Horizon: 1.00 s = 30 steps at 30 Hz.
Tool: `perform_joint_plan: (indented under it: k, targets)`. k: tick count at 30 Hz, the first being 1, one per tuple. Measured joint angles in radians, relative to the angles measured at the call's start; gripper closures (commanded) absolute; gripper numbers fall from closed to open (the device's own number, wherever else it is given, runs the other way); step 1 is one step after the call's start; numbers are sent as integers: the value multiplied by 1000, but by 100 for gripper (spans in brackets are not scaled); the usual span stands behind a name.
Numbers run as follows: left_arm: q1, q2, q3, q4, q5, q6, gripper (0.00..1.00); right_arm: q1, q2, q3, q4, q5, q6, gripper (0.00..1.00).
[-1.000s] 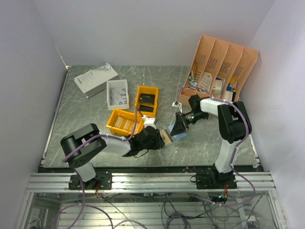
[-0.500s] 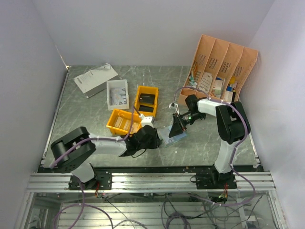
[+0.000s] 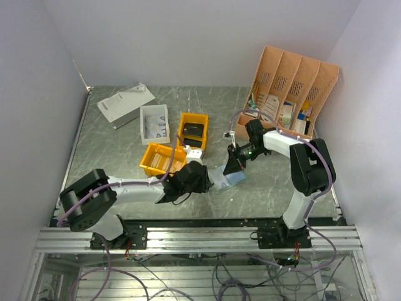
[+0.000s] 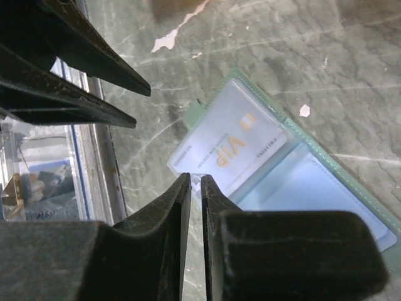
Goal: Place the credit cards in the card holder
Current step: Insert the credit card into the card holder.
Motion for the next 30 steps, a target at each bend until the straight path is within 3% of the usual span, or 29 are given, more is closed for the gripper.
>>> perform_joint_plan:
  k: [4,11,18,24,30]
  targets:
    - [-2,59,110,-111,-16,87,45,4,31,0,11,37,22,88]
    - [-5,138,268,-260,-60,277,42,5,66,0,22,87,49,89]
    - [-5,234,339,-335,-57,410,45,6,75,0,26,124,71,91]
    - [-6,294,383,-341,-46,450,53,6,90,0,26,131,79,92]
    - [-14,333,404,-348,-35,470,54,8,97,0,26,132,82,92]
